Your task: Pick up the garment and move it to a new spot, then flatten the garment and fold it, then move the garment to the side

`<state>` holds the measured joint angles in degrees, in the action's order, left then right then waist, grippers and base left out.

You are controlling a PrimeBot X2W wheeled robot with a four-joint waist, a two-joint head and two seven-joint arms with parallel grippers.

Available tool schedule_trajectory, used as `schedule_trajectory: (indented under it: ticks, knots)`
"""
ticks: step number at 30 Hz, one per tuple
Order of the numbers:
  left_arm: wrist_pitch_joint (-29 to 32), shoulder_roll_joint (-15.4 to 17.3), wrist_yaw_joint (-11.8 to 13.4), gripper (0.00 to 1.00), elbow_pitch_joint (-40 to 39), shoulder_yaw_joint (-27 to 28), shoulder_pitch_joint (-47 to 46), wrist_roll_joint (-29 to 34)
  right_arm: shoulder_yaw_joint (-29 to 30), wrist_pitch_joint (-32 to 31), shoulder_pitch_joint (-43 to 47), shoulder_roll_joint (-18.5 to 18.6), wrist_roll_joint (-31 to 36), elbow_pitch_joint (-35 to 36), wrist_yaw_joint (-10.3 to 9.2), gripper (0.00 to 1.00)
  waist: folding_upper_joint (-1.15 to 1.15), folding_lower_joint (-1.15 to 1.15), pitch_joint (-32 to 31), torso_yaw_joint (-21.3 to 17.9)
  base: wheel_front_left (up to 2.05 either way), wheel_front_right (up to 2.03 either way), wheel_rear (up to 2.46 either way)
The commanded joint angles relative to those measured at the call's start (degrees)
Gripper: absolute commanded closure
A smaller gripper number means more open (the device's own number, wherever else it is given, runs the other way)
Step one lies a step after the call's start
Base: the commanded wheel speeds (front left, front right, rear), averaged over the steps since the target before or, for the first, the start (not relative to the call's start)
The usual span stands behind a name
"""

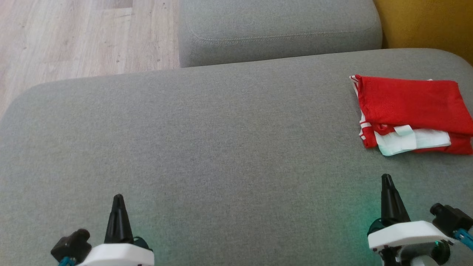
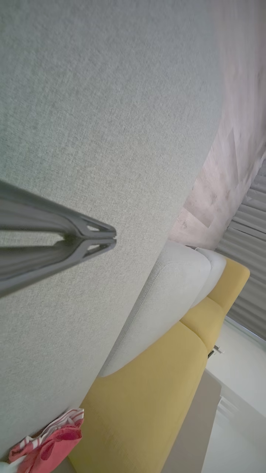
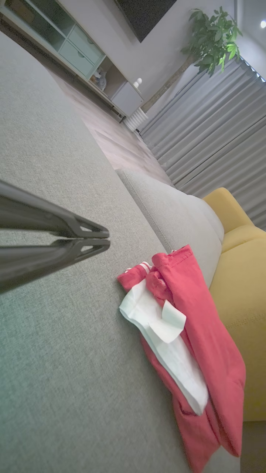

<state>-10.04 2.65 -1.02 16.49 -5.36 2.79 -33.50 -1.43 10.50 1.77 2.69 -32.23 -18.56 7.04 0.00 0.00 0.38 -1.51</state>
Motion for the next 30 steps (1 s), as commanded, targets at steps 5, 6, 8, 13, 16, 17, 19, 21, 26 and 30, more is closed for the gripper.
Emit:
schedule_trajectory:
  ticks: [5, 6, 8, 13, 16, 17, 19, 21, 26, 30]
  knots:
    - [1.0, 0.1, -0.5, 1.00, -1.9, 1.5, -3.0, -3.3, 0.3, -0.9, -3.2, 0.7, -3.7, 2.1, 0.11, 1.00, 0.00, 0.00, 0.0, 0.1, 0.00, 0.00, 0.00]
    - [1.2, 0.1, -0.5, 1.00, -1.9, 1.6, -3.1, -3.9, 0.4, -1.0, -3.2, 0.7, -4.3, 2.1, 0.12, 1.00, 0.00, 0.00, 0.0, 0.1, 0.00, 0.00, 0.00]
    - [1.5, 0.1, -0.7, 1.00, -1.9, 1.8, -3.2, -5.1, 0.5, -1.3, -3.3, 0.7, -5.6, 2.2, 0.12, 1.00, 0.00, 0.00, 0.0, 0.1, 0.00, 0.00, 0.00]
    - [2.4, 0.1, -1.0, 1.00, -1.9, 2.4, -3.6, -8.1, 0.8, -2.1, -3.6, 0.8, -8.7, 2.3, 0.14, 1.00, 0.00, 0.00, 0.0, 0.2, 0.00, 0.00, 0.00]
    - [2.9, 0.1, -1.2, 1.00, -2.0, 2.7, -3.7, -9.8, 0.9, -2.6, -3.7, 0.8, -10.5, 2.4, 0.15, 1.00, 0.00, 0.00, 0.0, 0.2, 0.00, 0.00, 0.00]
    - [3.0, 0.1, -1.2, 1.00, -2.0, 2.8, -3.8, -10.4, 1.0, -2.7, -3.8, 0.8, -11.2, 2.4, 0.16, 1.00, 0.00, 0.00, 0.0, 0.3, 0.00, 0.00, 0.00]
    - [3.4, 0.1, -1.4, 1.00, -2.0, 3.1, -3.9, -11.6, 1.1, -3.0, -3.9, 0.8, -12.4, 2.5, 0.16, 1.00, 0.00, 0.00, 0.0, 0.3, 0.00, 0.00, 0.00]
    - [3.7, 0.1, -1.5, 1.00, -2.0, 3.3, -4.1, -12.8, 1.2, -3.3, -4.0, 0.9, -13.6, 2.6, 0.17, 1.00, 0.00, 0.00, 0.0, 0.3, 0.00, 0.00, 0.00]
    - [4.5, 0.1, -1.8, 1.00, -2.0, 3.8, -4.4, -15.7, 1.6, -4.1, -4.2, 0.9, -16.7, 2.7, 0.19, 1.00, 0.00, 0.00, -0.1, 0.4, 0.00, 0.00, 0.00]
    - [5.3, 0.1, -2.1, 1.00, -2.0, 4.4, -4.7, -18.7, 1.9, -4.9, -4.4, 0.9, -19.8, 2.8, 0.21, 1.00, 0.00, 0.00, -0.1, 0.5, 0.00, 0.00, 0.00]
